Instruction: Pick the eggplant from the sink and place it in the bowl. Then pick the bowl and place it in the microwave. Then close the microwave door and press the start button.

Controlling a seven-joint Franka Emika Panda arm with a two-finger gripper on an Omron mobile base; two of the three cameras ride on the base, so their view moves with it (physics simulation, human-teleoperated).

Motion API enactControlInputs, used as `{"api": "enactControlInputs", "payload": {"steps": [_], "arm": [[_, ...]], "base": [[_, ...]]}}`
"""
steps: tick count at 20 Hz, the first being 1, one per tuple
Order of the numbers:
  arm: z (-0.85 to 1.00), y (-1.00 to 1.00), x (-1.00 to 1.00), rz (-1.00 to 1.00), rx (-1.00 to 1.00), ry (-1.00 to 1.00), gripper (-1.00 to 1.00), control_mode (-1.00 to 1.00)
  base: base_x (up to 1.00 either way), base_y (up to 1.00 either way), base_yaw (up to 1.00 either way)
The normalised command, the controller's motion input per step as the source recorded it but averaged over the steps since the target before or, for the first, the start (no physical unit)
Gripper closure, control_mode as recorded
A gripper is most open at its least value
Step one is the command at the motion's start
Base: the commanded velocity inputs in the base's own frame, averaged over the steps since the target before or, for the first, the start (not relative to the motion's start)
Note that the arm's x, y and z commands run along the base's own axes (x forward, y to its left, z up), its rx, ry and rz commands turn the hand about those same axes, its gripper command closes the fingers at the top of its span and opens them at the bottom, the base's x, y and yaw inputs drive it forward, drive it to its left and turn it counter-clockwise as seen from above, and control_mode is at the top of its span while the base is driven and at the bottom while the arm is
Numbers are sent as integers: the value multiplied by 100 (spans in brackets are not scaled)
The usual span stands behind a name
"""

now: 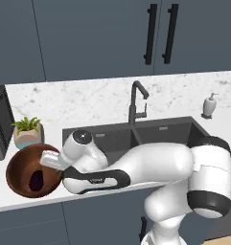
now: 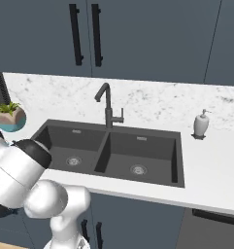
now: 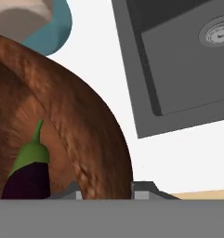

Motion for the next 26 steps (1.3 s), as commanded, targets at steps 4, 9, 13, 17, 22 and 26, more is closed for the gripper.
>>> {"api": "enactControlInputs", "payload": {"steps": [4,9,13,17,22,26], "arm": [[98,-100,-59,-2,22,-2,100,-100],[99,-100,-65,-3,24,0,100,-100],[93,-99,-60,-4,16,2,100,-100],[88,-96,-38,-4,2,17,100,-100],[78,-92,-21,-8,7,29,100,-100],[11,-70,-46,-12,8,7,100,-100]], "base": [[0,0,0],[0,0,0],[0,0,0],[0,0,0],[0,0,0],[0,0,0]]}}
